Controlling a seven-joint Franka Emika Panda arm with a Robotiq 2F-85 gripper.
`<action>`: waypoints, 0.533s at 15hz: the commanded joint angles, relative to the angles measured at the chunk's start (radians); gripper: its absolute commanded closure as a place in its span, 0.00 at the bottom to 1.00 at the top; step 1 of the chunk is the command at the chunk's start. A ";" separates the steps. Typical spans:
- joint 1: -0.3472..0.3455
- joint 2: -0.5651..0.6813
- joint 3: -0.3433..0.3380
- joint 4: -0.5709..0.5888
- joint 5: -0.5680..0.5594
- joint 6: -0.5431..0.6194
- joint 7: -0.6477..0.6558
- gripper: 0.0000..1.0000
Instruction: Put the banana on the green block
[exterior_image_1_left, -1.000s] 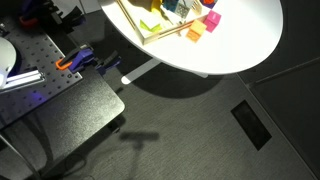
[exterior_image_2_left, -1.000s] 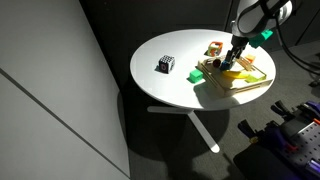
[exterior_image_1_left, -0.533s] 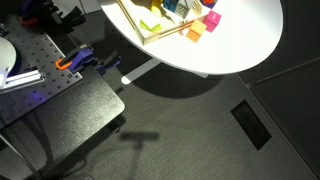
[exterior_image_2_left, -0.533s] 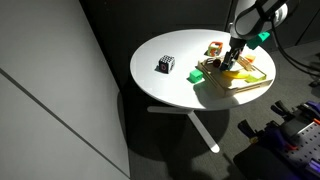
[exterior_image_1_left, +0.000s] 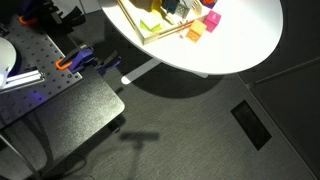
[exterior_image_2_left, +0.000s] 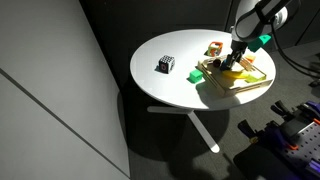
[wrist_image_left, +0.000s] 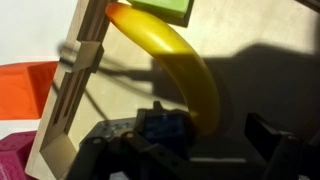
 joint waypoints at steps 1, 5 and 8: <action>-0.015 0.018 0.009 0.023 0.015 -0.034 -0.020 0.00; -0.016 0.037 0.011 0.027 0.015 -0.030 -0.021 0.00; -0.023 0.050 0.020 0.028 0.019 -0.020 -0.038 0.00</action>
